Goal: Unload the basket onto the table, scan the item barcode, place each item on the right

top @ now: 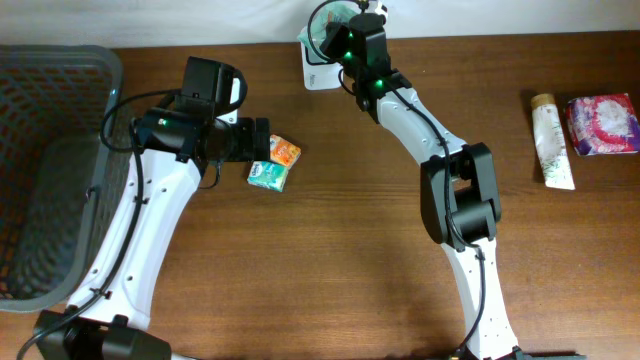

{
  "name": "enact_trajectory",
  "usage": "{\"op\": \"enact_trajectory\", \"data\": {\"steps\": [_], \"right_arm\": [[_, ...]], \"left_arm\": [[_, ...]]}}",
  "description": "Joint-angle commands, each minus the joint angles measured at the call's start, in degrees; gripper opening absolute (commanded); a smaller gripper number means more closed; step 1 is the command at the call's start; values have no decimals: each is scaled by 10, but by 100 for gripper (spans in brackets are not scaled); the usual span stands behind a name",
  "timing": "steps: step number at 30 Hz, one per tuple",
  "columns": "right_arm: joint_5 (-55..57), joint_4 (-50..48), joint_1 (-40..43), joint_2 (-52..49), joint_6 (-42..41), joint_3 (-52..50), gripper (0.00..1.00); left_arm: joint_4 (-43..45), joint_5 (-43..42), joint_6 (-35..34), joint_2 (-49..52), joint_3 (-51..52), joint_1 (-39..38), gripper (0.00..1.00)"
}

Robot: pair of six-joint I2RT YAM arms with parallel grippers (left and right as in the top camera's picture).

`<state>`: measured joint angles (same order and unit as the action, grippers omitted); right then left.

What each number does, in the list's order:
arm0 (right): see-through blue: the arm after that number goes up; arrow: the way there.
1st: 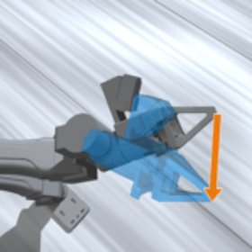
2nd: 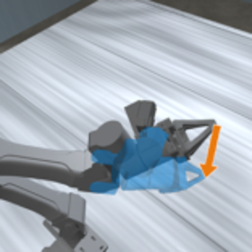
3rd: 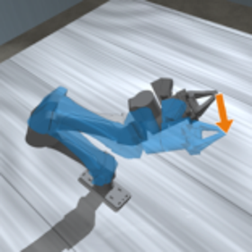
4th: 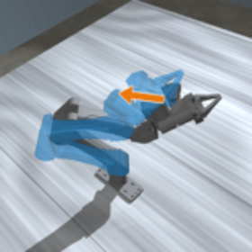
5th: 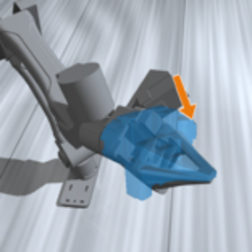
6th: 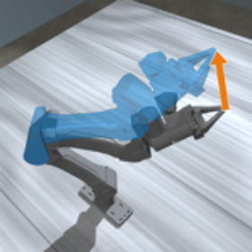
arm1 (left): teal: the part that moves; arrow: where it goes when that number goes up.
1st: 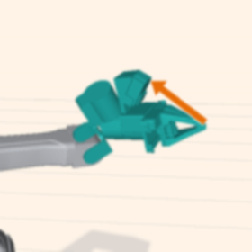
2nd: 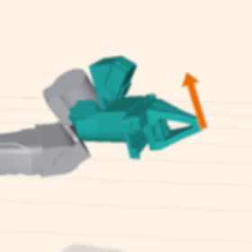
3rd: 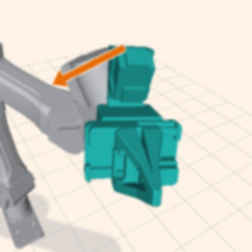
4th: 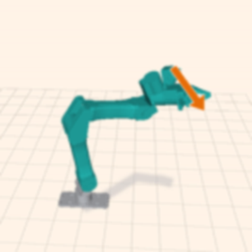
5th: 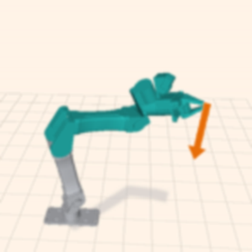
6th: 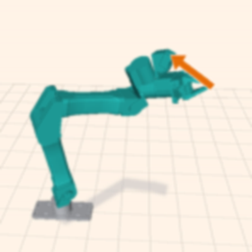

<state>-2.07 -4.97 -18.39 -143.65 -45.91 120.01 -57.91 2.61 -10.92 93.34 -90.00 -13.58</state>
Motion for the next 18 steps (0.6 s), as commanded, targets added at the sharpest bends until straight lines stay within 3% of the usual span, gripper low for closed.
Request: {"op": "enact_trajectory", "data": {"steps": [1, 5, 9, 11, 15, 18], "right_arm": [[-35, -4, 9, 7, 7, 10, 4], [-48, 9, 16, 44, 21, 10, 4], [-52, 100, 12, 17, 24, 9, 4], [-80, 70, 16, 38, 63, 10, 4], [-89, 29, 21, 80, 63, 11, 4], [-48, 83, 19, 69, 63, 11, 4]], "left_arm": [[-1, 2, 3, -1, -1, 0, 99], [-1, 2, 3, -2, -1, 0, 99], [-1, 2, 3, -2, -1, 0, 99], [-1, 2, 3, -1, -1, 0, 99], [-1, 2, 3, -2, -1, 0, 99], [-1, 2, 3, -2, -1, 0, 99]]}}
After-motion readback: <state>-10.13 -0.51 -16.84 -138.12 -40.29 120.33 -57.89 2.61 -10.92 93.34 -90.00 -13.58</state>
